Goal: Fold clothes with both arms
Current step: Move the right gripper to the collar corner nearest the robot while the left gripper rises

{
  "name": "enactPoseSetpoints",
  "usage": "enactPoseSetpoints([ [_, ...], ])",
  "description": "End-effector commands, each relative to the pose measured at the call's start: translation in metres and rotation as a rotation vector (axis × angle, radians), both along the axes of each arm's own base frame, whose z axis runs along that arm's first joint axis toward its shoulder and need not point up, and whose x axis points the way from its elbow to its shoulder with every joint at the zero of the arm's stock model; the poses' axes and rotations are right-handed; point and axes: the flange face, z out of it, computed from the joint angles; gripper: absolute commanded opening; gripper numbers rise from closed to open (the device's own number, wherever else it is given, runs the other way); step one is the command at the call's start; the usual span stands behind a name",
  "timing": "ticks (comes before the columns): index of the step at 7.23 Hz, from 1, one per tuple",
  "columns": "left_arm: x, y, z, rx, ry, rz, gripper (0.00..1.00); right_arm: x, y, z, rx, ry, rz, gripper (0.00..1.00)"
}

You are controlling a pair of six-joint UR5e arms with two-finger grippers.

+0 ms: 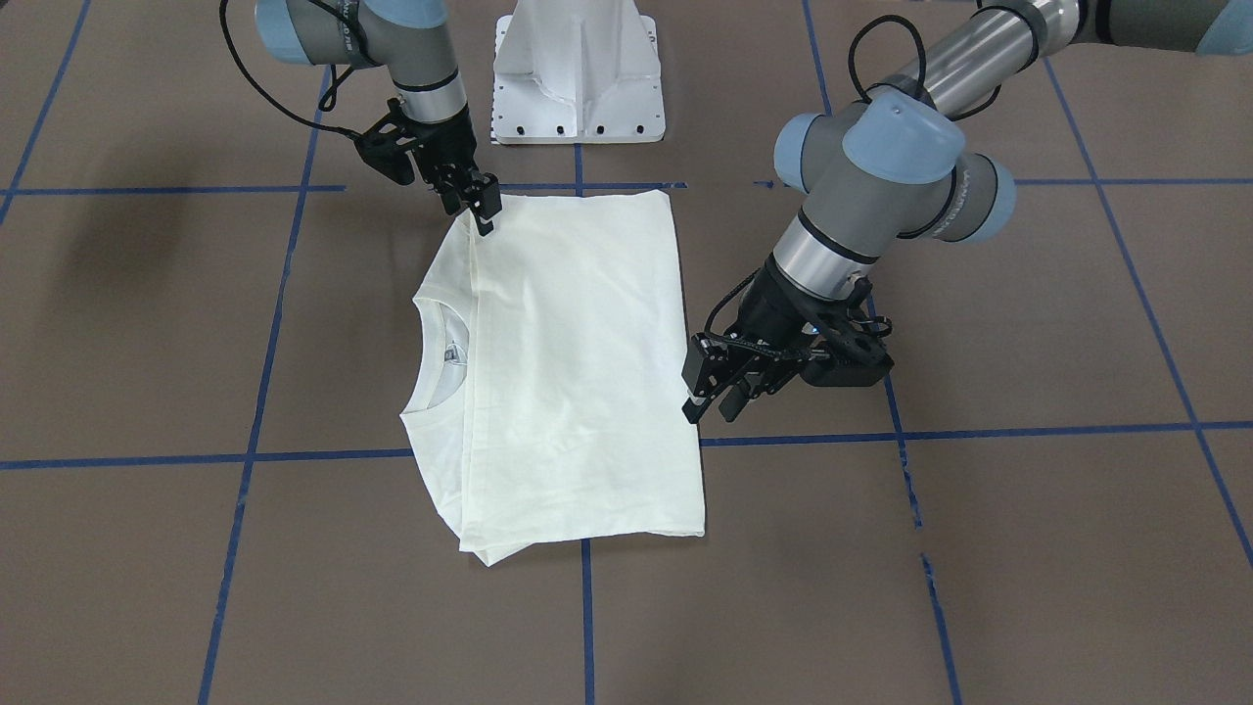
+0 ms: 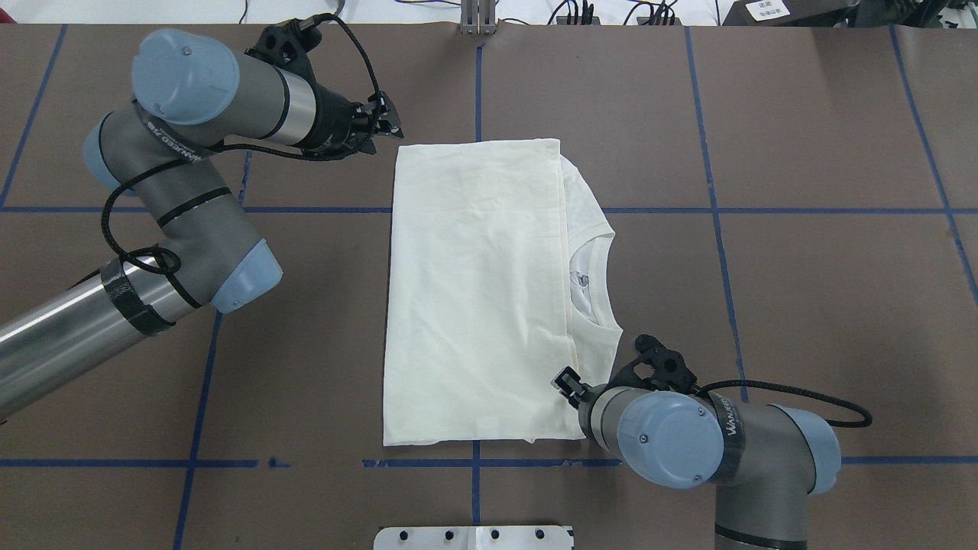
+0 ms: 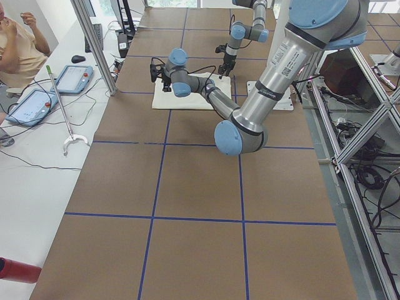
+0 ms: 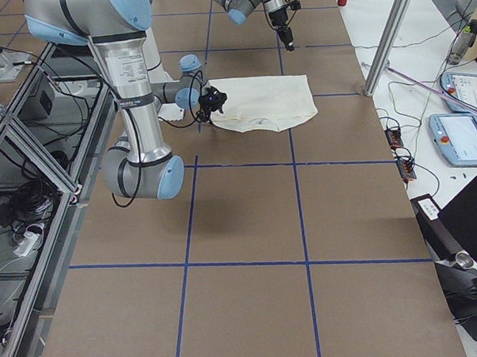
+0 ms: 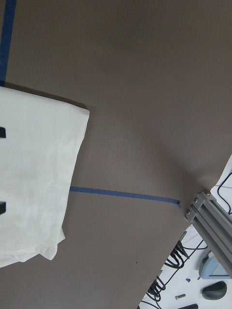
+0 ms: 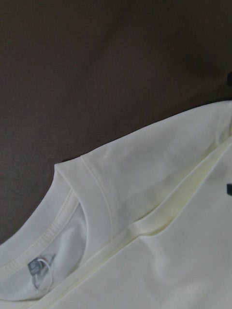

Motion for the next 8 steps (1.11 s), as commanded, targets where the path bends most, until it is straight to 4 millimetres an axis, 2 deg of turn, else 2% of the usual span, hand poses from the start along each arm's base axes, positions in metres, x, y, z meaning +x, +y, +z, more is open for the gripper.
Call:
enactPoseSetpoints([
  [1,0.000,0.000,0.000,0.000,0.000,0.000,0.53,-0.003,0.008,0.002,-0.004,0.010,-0.014,0.69],
  [2,0.000,0.000,0.000,0.000,0.000,0.000,0.53,-0.004,0.009,-0.001,-0.003,0.006,-0.016,0.38],
  [3,0.000,0.000,0.000,0.000,0.000,0.000,0.53,-0.004,0.010,-0.001,-0.005,0.004,-0.020,0.00],
  [6,0.000,0.000,0.001,-0.001,-0.001,0.000,0.53,-0.005,0.014,-0.001,-0.004,0.002,-0.026,0.00],
  [8,-0.002,0.003,-0.002,0.003,0.006,-0.001,0.53,0.008,0.014,-0.017,0.000,-0.032,-0.027,0.00],
])
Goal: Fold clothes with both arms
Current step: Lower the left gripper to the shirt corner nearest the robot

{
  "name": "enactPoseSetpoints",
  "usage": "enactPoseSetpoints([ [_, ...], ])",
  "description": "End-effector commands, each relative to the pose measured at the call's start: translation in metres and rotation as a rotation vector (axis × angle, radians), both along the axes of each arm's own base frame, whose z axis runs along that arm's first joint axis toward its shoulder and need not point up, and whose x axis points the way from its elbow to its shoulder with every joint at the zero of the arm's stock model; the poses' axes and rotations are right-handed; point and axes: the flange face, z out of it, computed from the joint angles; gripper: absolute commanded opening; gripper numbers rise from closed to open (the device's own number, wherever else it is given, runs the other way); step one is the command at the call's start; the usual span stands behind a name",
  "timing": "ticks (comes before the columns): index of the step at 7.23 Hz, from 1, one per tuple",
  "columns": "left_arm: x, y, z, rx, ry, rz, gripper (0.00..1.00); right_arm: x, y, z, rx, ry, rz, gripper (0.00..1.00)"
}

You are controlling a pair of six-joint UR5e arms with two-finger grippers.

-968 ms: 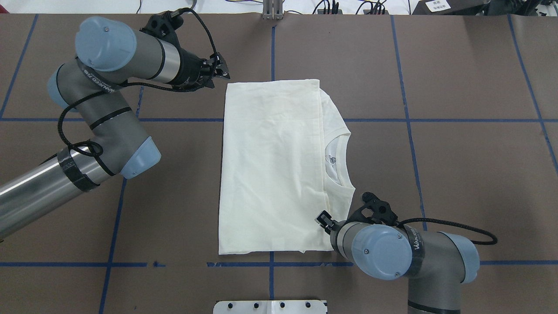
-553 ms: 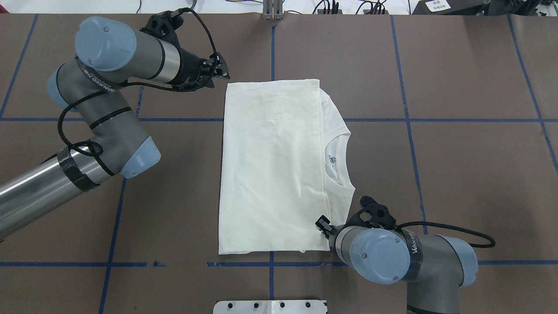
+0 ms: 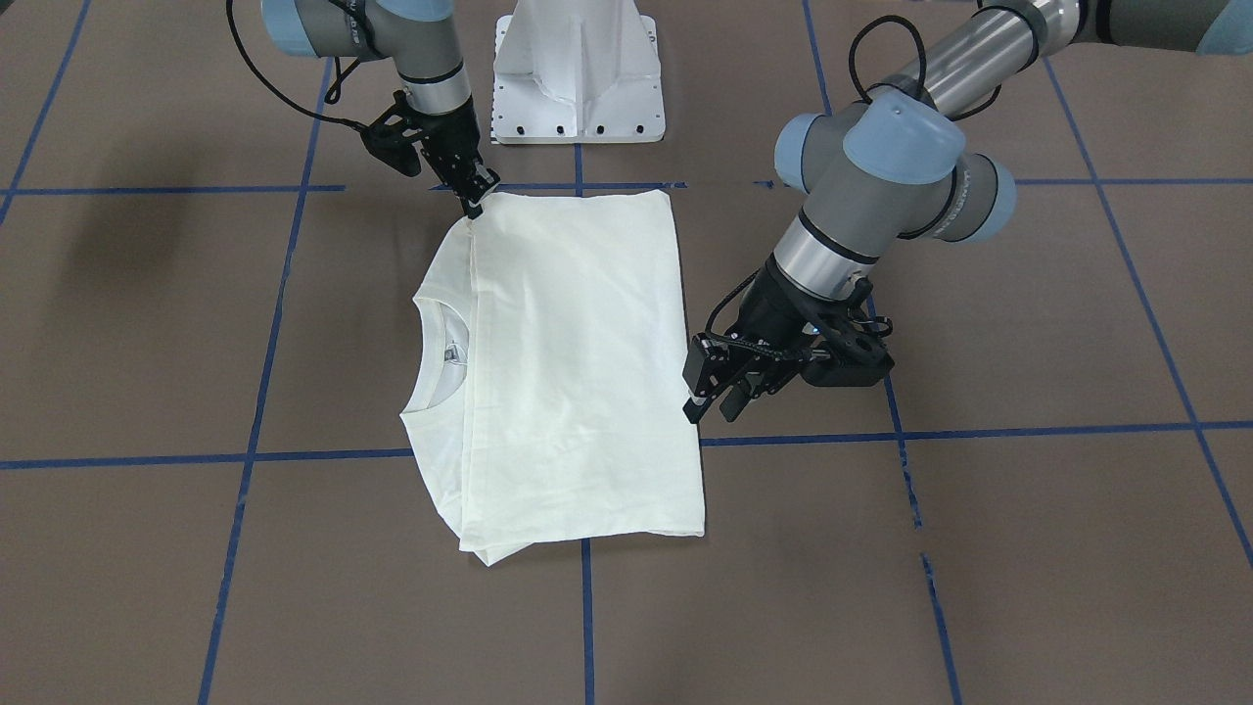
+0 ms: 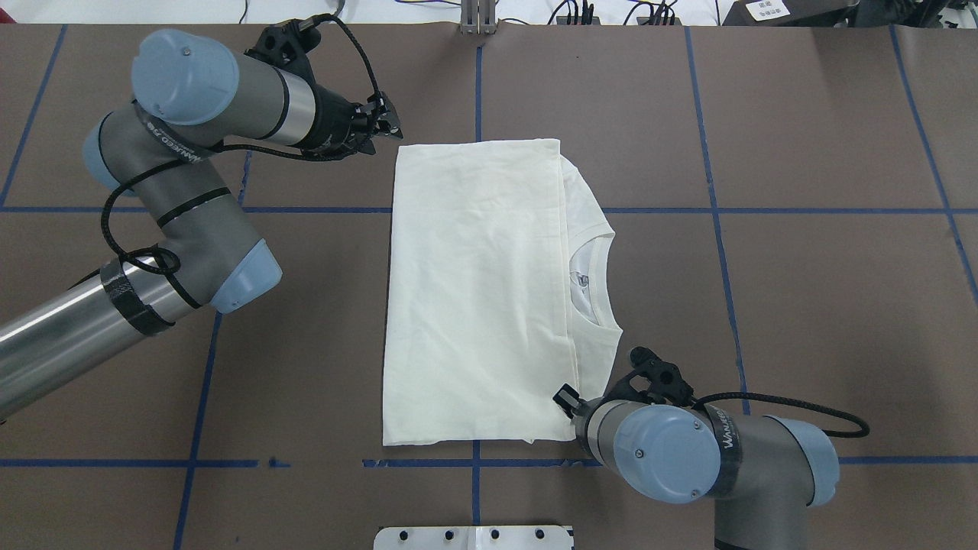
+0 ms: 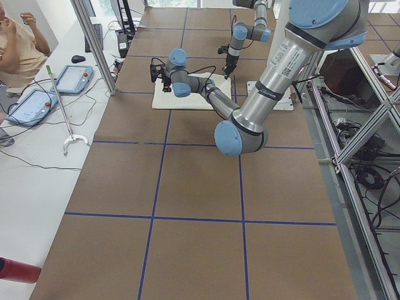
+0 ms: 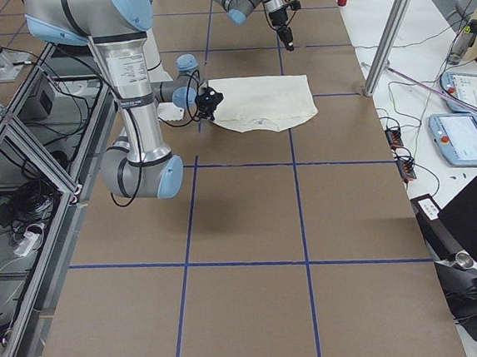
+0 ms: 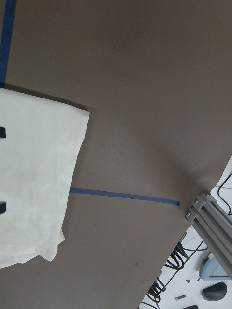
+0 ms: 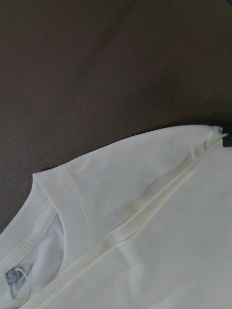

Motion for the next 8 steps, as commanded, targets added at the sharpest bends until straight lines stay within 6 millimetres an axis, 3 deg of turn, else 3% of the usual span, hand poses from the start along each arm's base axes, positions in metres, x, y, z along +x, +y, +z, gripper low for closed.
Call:
enactPoseSetpoints([
  [1,-0.009,0.023,0.012,-0.072,0.039,-0.014,0.53,0.013,0.001,-0.008,0.001,-0.023,-0.001,0.00],
  [2,-0.002,0.062,0.011,-0.120,0.078,0.008,0.53,0.016,0.001,-0.009,0.001,-0.026,-0.001,0.00],
  [3,0.014,0.114,0.010,-0.178,0.085,0.011,0.53,0.023,0.003,-0.011,0.001,-0.034,-0.004,0.00],
  [4,0.038,0.183,0.010,-0.220,0.038,0.015,0.54,0.034,0.006,-0.006,-0.001,-0.029,-0.008,0.00],
  [5,0.046,0.229,0.000,-0.271,-0.002,0.031,0.58,0.034,0.006,-0.005,-0.001,-0.028,-0.010,0.00],
  [7,0.100,0.312,0.027,-0.356,-0.089,0.055,0.62,0.032,0.007,-0.003,-0.002,-0.025,-0.012,0.00],
  [8,0.113,0.331,0.036,-0.379,-0.106,0.068,0.61,0.032,0.008,-0.004,-0.001,-0.026,-0.013,0.00],
])
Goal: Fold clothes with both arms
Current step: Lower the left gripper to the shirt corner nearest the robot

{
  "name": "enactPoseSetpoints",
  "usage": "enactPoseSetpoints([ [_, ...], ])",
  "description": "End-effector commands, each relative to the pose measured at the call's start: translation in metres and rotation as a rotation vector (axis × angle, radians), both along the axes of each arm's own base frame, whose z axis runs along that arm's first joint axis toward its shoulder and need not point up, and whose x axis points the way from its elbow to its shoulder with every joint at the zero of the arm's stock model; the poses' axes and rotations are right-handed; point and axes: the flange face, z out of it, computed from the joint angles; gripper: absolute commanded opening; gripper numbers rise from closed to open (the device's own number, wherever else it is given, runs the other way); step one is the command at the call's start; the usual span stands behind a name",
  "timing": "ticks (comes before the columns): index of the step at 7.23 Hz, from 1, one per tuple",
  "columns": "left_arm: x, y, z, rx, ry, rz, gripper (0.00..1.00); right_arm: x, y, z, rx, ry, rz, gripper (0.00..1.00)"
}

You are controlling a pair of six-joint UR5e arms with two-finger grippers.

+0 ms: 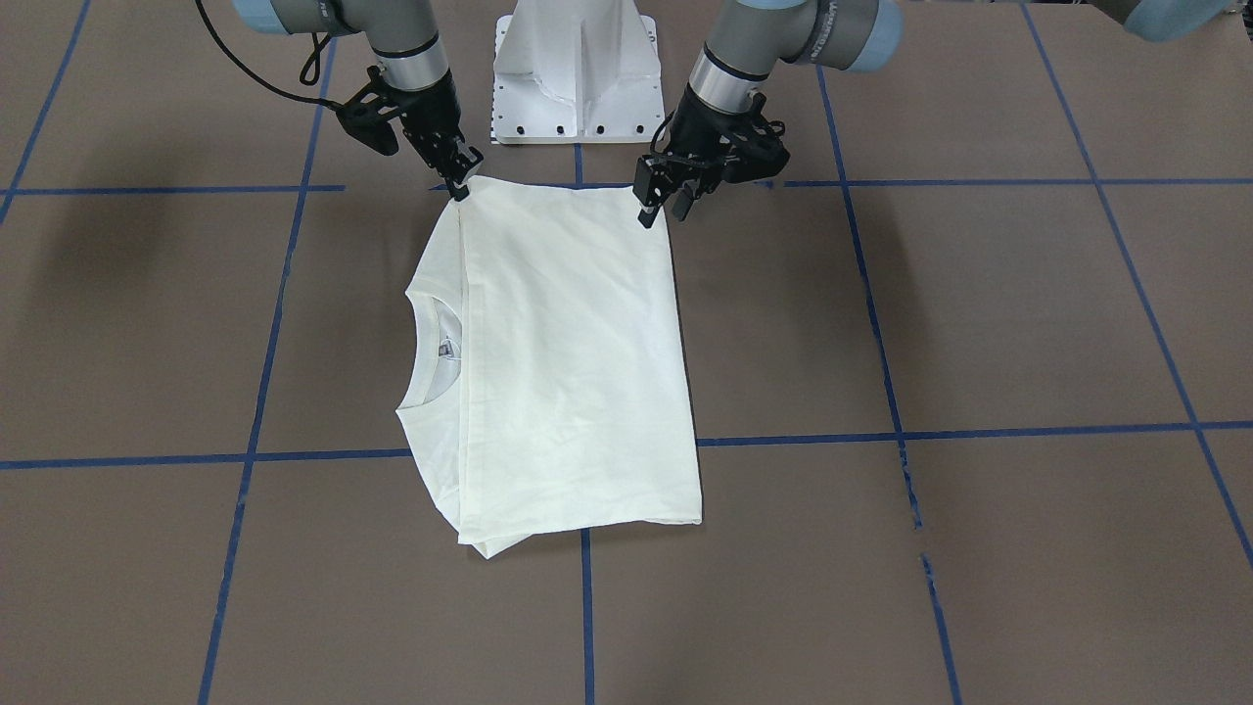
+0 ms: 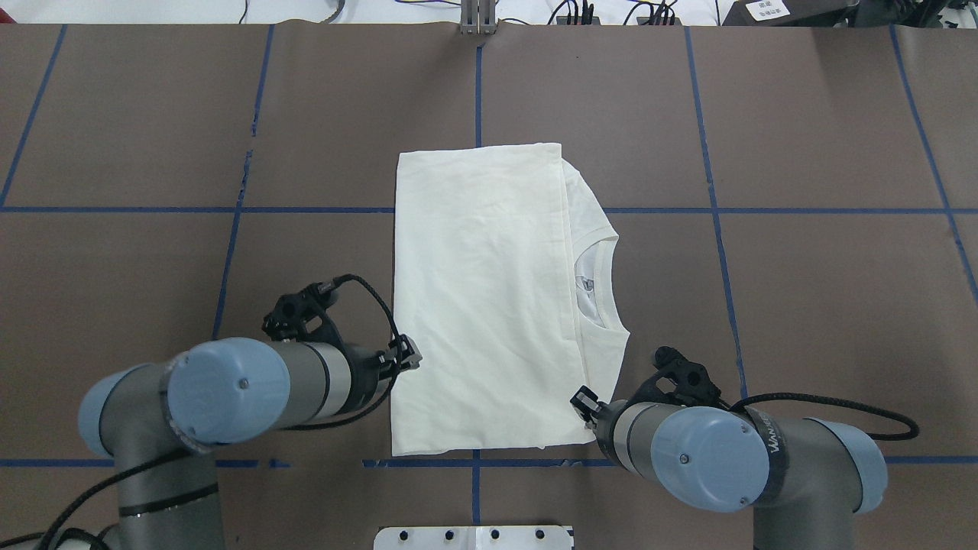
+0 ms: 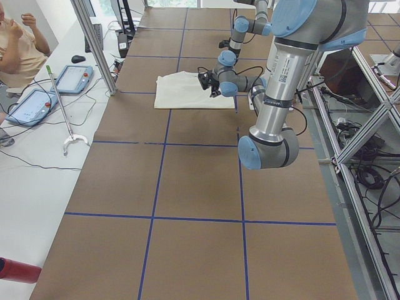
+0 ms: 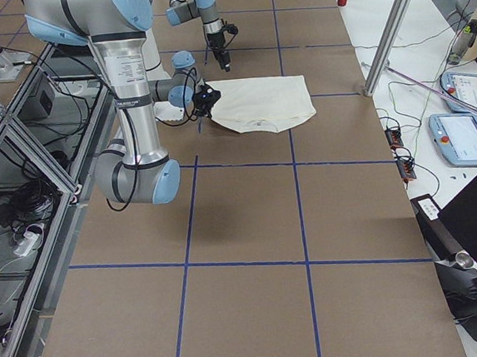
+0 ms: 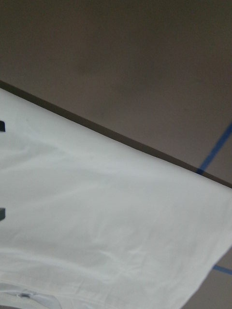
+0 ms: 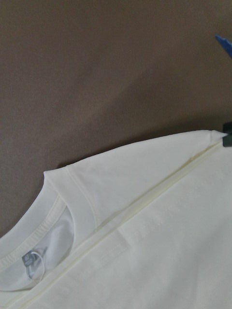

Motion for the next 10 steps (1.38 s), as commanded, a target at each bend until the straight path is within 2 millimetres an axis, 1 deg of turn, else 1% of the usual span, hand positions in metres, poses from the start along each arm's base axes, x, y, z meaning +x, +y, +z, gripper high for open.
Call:
enactPoseSetpoints([
  [1,0.031,0.039,0.023,-0.038,-0.052,0.024,0.61,0.000,0.001,0.000,0.000,-0.001,-0.001,0.00],
  [3,0.032,0.040,0.024,-0.058,-0.049,0.017,0.55,0.001,0.001,-0.004,0.001,-0.008,-0.001,0.00],
  [4,0.039,0.055,0.026,-0.060,-0.056,0.041,0.52,0.001,0.001,-0.005,0.003,-0.011,0.000,0.00],
  [5,0.044,0.059,0.029,-0.064,-0.063,0.049,0.51,0.001,0.001,-0.005,0.003,-0.011,0.000,0.00],
  [7,0.045,0.063,0.032,-0.065,-0.068,0.055,0.46,0.001,0.001,-0.007,0.003,-0.014,0.000,0.00],
  [8,0.045,0.063,0.031,-0.067,-0.067,0.054,0.33,0.001,0.001,-0.007,0.003,-0.014,0.000,0.00],
  [9,0.045,0.063,0.031,-0.077,-0.065,0.048,0.00,0.001,0.001,-0.007,0.004,-0.016,0.000,0.00],
  [10,0.046,0.063,0.032,-0.077,-0.067,0.046,0.00,0.001,0.001,-0.006,0.003,-0.013,0.000,0.00],
])
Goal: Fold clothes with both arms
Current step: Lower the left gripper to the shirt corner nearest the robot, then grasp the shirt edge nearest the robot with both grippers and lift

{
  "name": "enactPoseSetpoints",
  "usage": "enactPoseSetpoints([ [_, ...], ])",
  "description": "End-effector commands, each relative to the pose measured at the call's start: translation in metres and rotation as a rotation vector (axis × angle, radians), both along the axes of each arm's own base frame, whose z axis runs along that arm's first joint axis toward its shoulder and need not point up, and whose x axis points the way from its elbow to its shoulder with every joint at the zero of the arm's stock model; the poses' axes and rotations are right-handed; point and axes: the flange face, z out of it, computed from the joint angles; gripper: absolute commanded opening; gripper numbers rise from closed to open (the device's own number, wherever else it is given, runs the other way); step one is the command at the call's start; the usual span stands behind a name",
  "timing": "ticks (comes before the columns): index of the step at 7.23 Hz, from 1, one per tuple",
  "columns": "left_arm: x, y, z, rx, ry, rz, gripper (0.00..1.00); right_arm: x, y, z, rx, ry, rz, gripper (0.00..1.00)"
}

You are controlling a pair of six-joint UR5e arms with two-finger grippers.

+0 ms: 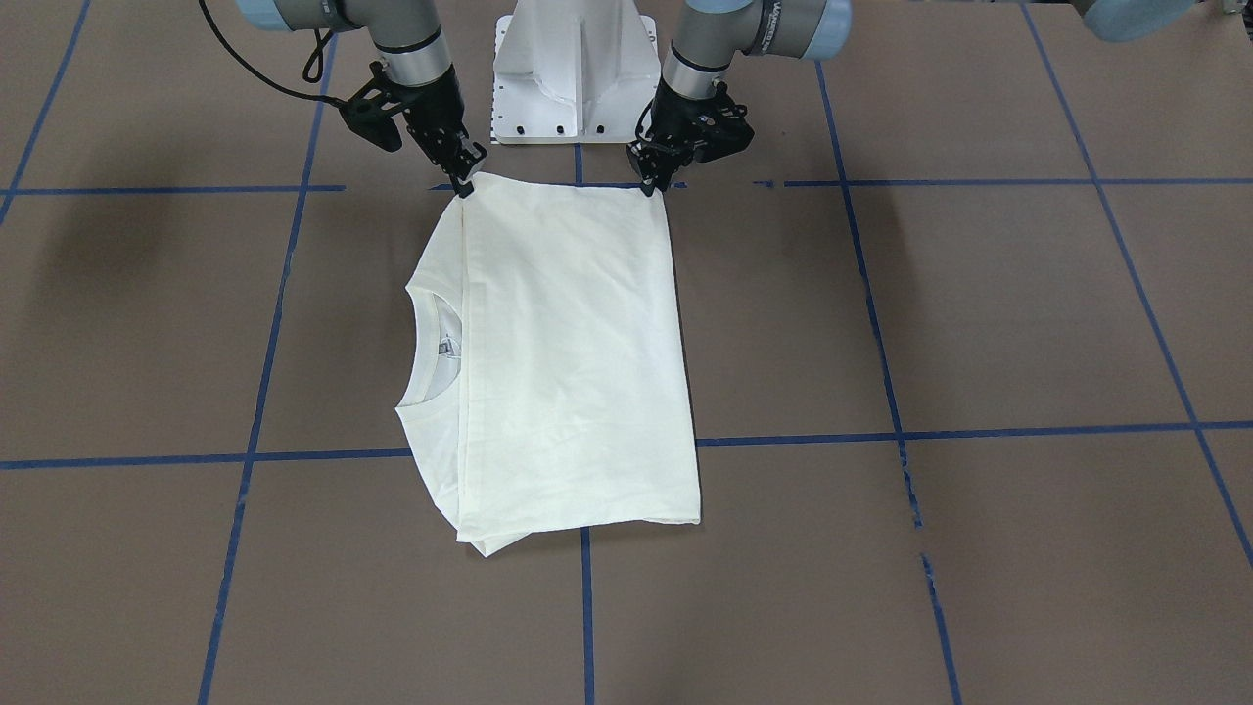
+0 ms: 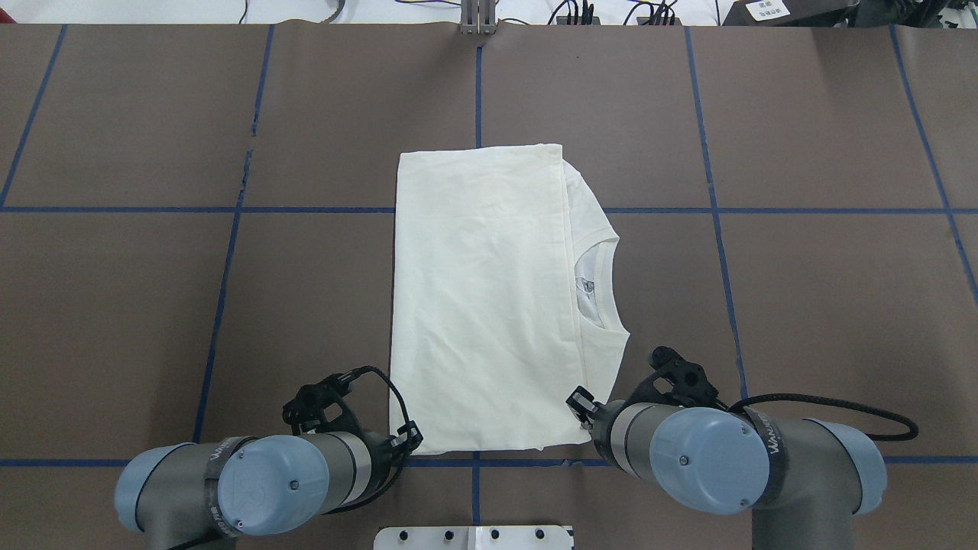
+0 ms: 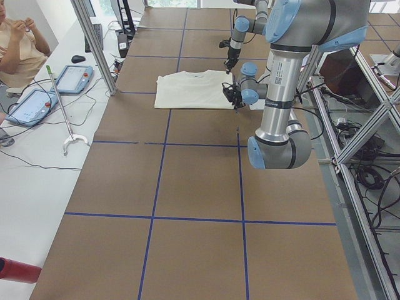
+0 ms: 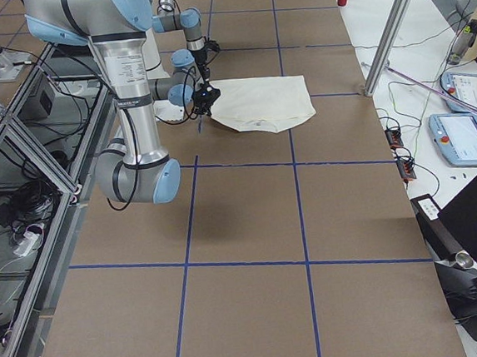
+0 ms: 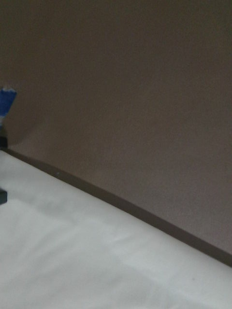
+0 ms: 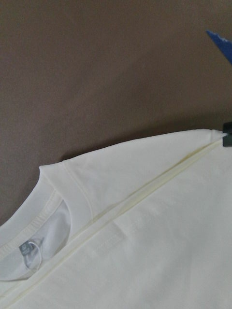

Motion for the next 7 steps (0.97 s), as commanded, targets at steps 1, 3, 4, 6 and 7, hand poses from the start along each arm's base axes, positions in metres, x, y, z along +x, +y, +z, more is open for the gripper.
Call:
enactPoseSetpoints([
  [1,0.000,-0.001,0.001,-0.003,-0.002,-0.005,0.00,0.000,0.000,0.003,-0.001,0.005,0.000,0.00],
  [3,-0.011,-0.002,-0.013,-0.002,0.019,-0.010,0.00,0.002,-0.001,0.001,-0.001,0.001,0.004,0.00],
  [4,-0.029,0.001,-0.038,-0.004,0.061,-0.011,0.00,0.010,-0.001,-0.006,0.002,-0.015,0.007,0.00],
  [6,-0.071,0.009,-0.086,-0.037,0.180,-0.025,0.00,0.043,0.008,-0.019,-0.030,-0.063,0.021,0.00],
  [7,-0.091,0.011,-0.105,-0.037,0.231,-0.025,0.00,0.075,0.011,-0.030,-0.031,-0.082,0.030,0.00],
])
